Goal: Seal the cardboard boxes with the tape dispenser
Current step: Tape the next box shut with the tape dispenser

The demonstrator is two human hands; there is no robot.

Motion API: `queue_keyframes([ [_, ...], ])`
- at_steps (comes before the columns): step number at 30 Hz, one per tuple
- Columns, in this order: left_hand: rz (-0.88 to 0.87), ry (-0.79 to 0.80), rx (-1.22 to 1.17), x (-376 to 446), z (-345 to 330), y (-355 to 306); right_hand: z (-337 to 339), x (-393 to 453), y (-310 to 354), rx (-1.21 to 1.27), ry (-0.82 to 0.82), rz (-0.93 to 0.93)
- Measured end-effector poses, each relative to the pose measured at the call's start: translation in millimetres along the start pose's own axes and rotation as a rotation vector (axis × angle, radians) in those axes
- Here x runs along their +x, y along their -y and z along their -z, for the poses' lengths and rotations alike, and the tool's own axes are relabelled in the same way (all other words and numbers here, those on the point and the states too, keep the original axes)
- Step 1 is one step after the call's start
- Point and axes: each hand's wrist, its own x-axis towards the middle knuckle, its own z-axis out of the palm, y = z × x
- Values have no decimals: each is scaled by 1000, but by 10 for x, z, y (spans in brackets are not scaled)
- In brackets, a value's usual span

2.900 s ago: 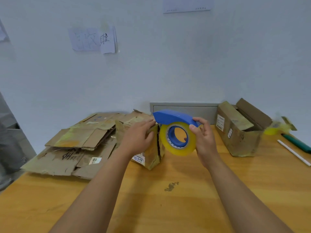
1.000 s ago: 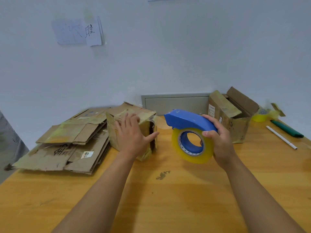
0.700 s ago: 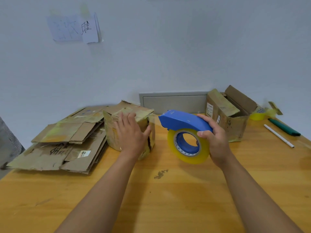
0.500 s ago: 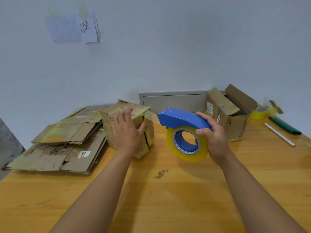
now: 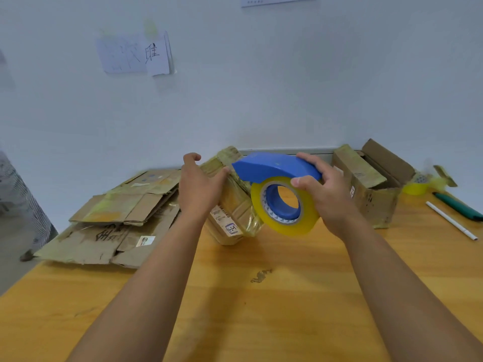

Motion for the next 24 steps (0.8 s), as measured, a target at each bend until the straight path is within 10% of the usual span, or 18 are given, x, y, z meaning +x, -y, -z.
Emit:
queue_keyframes([
  [18,305,192,-115,187,151,272,-232,539,349,-175,-14,-51],
  [24,-168,166,59,132,64,364,-281,639,342,-222,27,-42],
])
